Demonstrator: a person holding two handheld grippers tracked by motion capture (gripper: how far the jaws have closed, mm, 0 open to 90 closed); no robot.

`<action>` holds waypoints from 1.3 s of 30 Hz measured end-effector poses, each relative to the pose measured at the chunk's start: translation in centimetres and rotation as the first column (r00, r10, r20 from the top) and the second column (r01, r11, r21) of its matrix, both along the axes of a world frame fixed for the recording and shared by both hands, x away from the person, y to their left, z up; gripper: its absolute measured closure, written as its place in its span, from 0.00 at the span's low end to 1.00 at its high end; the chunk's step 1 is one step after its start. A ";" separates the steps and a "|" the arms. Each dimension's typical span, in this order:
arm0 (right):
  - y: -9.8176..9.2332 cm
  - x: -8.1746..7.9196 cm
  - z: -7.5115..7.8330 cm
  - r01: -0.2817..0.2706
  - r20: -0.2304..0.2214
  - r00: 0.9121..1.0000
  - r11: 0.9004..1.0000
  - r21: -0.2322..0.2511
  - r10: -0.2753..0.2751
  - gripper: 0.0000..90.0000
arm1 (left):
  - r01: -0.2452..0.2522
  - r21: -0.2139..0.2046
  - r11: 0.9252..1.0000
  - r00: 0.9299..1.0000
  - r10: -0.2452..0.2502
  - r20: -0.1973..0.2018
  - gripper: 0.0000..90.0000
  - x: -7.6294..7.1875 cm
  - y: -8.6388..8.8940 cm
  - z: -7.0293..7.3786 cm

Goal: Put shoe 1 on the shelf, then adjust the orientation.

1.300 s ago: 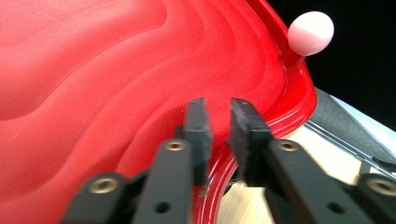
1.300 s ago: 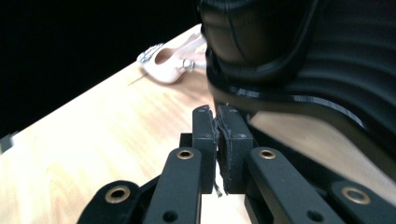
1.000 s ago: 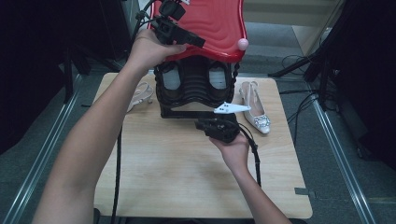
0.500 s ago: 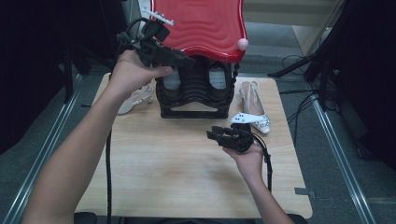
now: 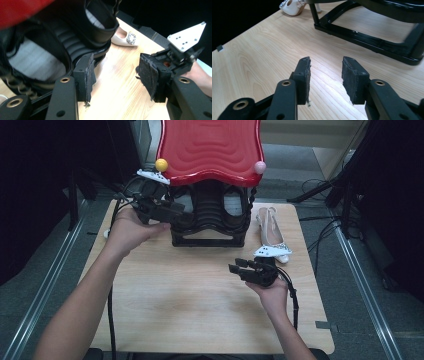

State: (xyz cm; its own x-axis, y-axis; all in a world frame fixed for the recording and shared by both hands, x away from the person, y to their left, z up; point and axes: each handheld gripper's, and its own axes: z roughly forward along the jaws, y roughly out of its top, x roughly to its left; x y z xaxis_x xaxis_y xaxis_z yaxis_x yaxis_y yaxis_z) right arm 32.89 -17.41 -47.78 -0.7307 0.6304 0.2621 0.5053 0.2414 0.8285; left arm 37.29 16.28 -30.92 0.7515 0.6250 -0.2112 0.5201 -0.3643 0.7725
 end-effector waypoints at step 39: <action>-0.9 -0.1 -1.1 0.016 -0.001 1.000 1.000 -0.018 -0.017 0.65 | -0.215 0.024 0.976 0.975 0.216 -0.060 1.00 2.4 8.6 -11.4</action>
